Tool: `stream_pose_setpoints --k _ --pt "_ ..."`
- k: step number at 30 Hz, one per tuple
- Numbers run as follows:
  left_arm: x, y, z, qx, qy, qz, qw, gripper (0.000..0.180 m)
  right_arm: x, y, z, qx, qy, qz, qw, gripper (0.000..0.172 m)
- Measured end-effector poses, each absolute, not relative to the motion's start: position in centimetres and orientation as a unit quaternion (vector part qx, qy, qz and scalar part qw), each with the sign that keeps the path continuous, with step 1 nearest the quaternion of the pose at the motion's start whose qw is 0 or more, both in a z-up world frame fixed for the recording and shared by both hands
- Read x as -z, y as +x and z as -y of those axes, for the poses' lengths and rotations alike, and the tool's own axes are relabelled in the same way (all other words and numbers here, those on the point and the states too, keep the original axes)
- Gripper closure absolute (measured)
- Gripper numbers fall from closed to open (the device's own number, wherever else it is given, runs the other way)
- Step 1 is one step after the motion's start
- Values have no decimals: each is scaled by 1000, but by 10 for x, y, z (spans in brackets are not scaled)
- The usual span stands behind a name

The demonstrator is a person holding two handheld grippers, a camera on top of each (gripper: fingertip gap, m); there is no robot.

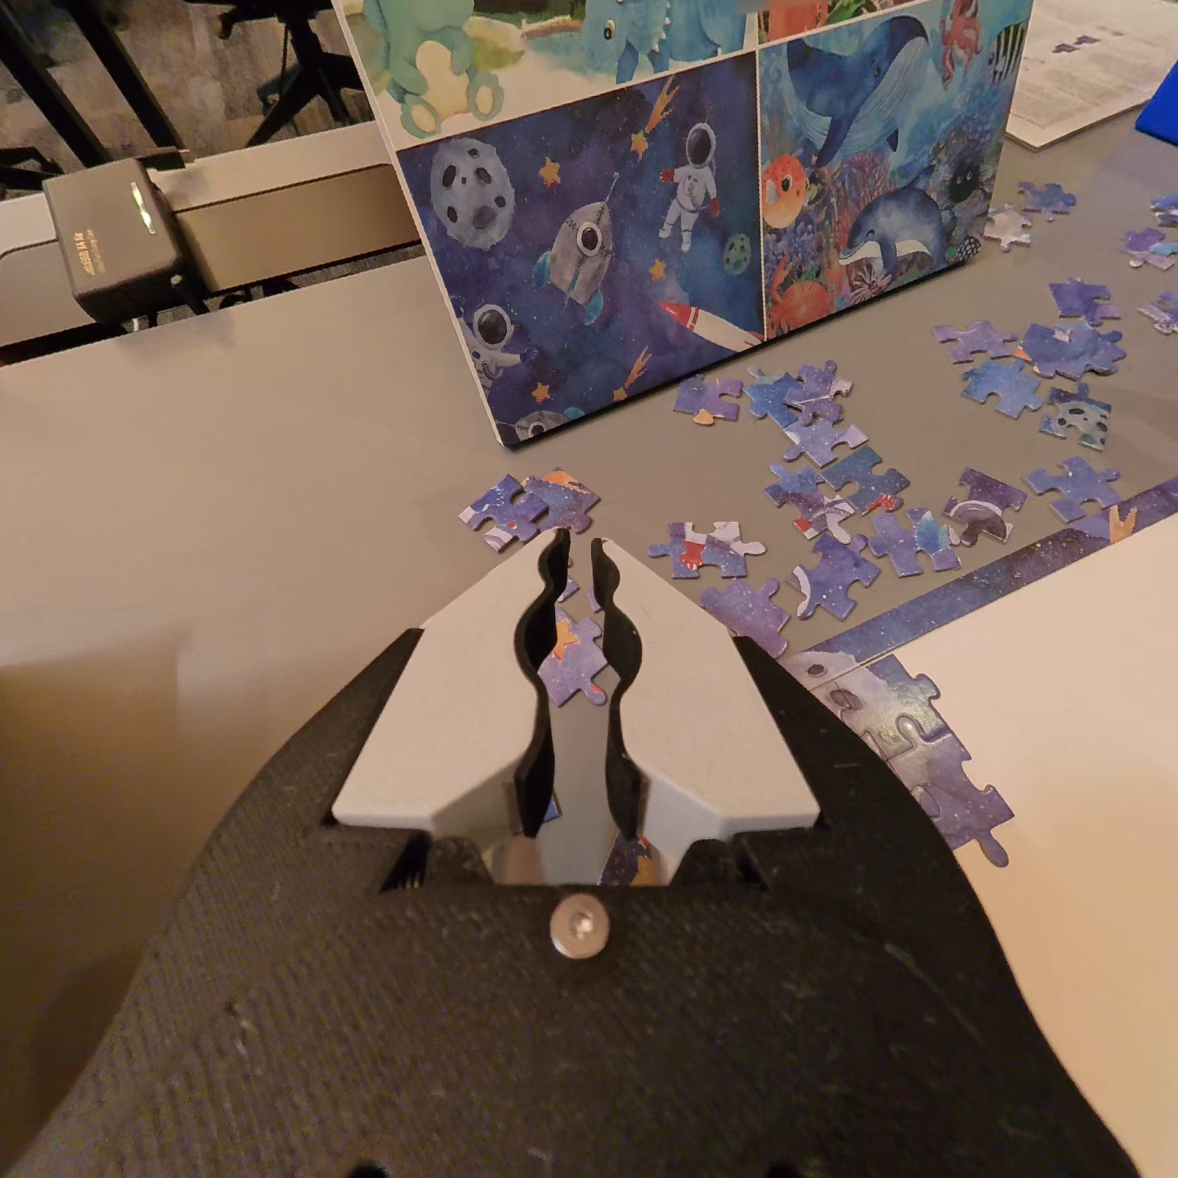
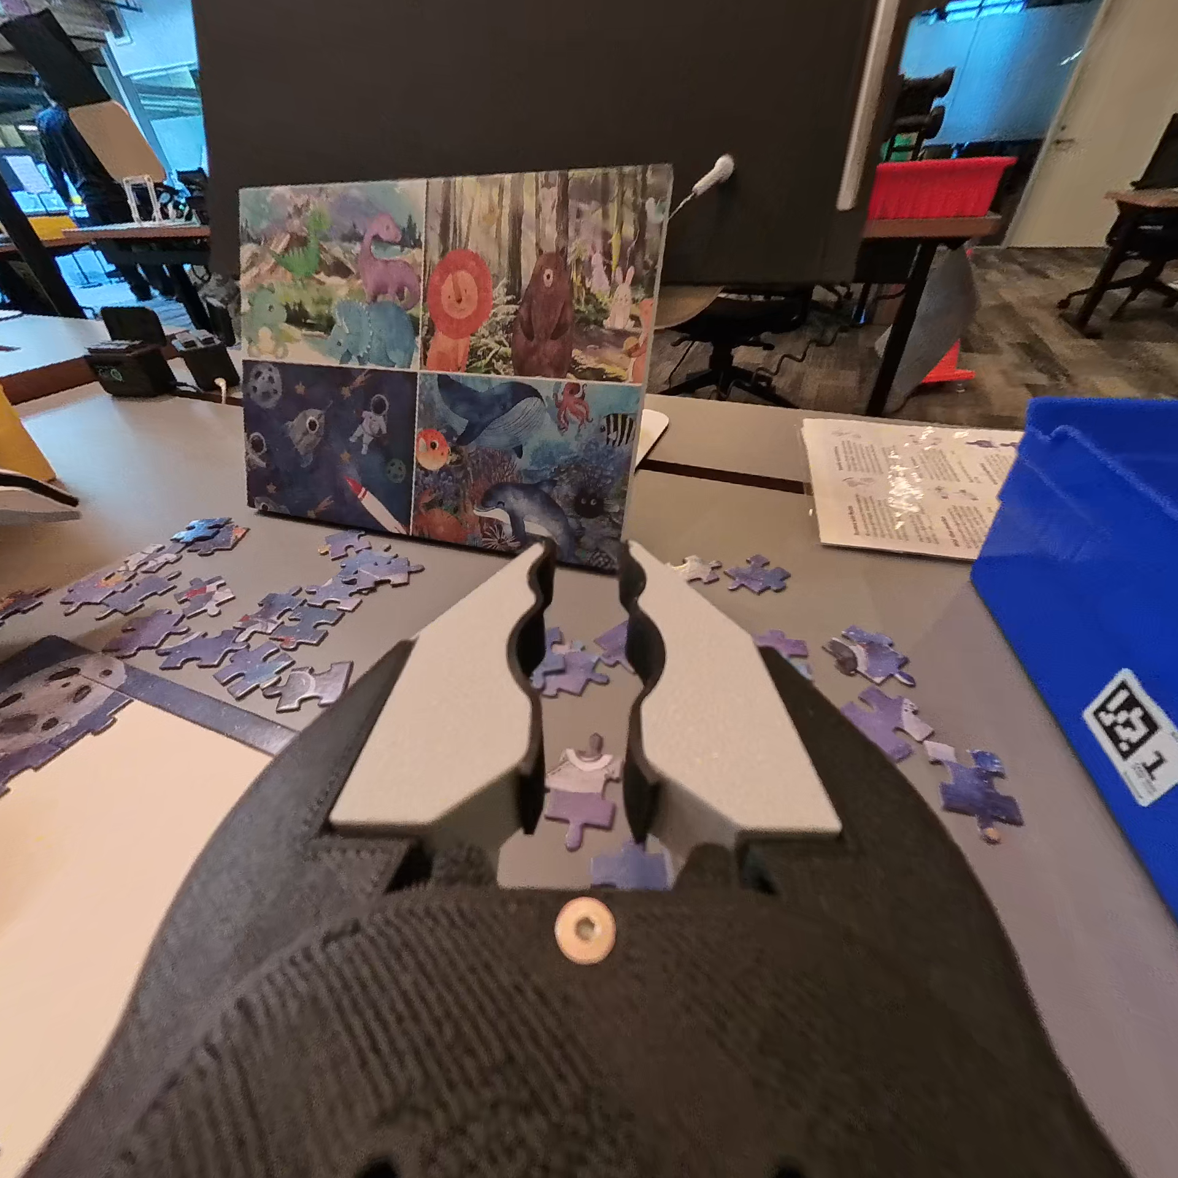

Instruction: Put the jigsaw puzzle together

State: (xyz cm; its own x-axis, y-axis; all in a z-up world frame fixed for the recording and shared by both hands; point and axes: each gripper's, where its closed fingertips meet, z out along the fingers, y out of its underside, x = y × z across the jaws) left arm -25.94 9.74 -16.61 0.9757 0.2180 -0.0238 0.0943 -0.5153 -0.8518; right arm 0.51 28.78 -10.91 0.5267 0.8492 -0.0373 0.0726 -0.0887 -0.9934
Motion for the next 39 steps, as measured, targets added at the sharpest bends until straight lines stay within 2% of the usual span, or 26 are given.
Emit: stream_pose_setpoints --k 5,8,13,39 --pt "165 -260 -97 -63 -867 91 485 176 89 42 -307 -234 -636 367 638 154" --pt "165 -260 -97 -61 -866 92 487 176 94 74 -325 -187 -644 344 657 161" --pt "168 -259 -98 -67 -870 87 481 175 94 80 -327 -309 -658 286 625 154" --pt "169 -258 -98 -66 -871 86 479 175 98 73 -324 -319 -661 285 617 155"
